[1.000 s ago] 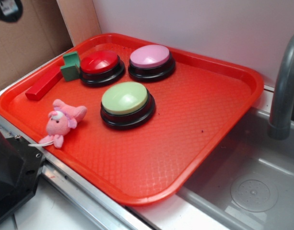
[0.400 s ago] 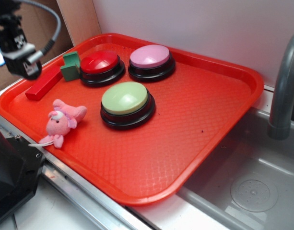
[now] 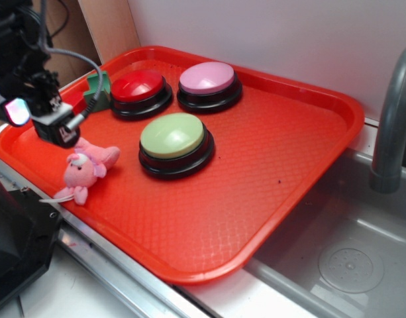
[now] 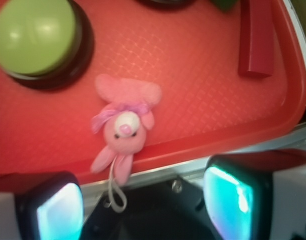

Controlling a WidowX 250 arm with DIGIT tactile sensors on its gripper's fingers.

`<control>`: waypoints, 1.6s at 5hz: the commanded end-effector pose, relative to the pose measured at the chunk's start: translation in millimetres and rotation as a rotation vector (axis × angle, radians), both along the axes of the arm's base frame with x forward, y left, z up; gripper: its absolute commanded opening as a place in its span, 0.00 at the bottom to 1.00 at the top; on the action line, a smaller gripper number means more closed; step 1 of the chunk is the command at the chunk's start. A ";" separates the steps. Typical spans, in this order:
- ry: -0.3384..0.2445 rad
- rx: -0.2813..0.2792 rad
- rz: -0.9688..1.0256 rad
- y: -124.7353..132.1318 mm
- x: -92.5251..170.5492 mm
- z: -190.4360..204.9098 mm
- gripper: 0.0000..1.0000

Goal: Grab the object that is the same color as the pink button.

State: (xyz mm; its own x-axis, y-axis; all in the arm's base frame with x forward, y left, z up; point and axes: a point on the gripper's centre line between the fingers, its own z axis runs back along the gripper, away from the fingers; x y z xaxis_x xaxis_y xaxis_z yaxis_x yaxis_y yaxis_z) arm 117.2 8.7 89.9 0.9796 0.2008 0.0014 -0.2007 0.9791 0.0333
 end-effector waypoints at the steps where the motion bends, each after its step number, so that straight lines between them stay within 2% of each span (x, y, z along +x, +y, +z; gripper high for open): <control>1: -0.046 -0.005 -0.022 5.1 15.2 -36.0 1.00; 3: -0.043 -0.018 -0.051 1.5 20.8 -58.5 1.00; 4: -0.021 -0.007 -0.016 1.7 20.9 -61.5 0.26; 5: -0.048 -0.034 0.015 0.3 27.4 -41.1 0.00; 6: -0.085 -0.047 -0.008 -5.0 38.3 -4.6 0.00; 7: -0.086 -0.066 0.009 -1.1 41.7 26.8 0.00; 8: -0.110 -0.051 -0.003 0.4 48.2 68.9 0.00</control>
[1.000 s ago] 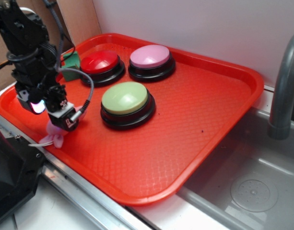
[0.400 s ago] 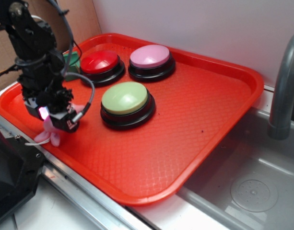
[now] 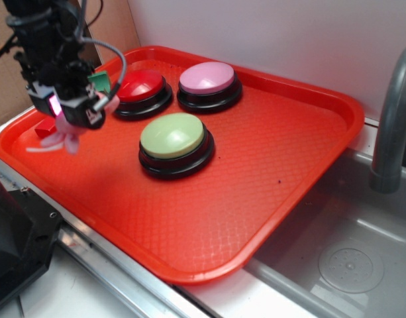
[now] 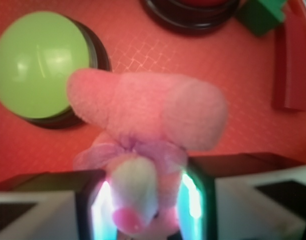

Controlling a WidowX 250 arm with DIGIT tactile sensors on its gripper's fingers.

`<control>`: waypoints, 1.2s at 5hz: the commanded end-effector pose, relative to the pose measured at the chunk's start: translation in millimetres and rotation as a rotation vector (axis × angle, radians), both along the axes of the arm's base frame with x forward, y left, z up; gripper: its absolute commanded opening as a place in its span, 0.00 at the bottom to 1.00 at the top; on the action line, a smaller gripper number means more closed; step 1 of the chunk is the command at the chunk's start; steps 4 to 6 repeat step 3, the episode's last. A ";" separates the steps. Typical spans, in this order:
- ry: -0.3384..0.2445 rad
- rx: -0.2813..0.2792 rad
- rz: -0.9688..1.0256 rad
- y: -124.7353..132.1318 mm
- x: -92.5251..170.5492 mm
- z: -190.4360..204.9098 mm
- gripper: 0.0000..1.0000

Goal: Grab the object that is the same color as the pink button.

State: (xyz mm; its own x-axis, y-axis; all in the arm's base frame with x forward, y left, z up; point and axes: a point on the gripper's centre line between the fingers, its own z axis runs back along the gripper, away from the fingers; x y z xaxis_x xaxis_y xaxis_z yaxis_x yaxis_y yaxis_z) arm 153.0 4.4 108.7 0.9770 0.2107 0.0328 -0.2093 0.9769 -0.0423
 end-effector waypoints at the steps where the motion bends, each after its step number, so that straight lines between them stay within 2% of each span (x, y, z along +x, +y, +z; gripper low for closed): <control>1: -0.102 0.024 -0.034 7.5 17.4 87.4 0.00; 2: -0.084 0.026 -0.051 13.7 17.6 102.9 0.00; 3: -0.023 0.055 -0.075 25.9 17.7 94.4 0.00; 6: -0.023 0.055 -0.075 25.9 17.7 94.4 0.00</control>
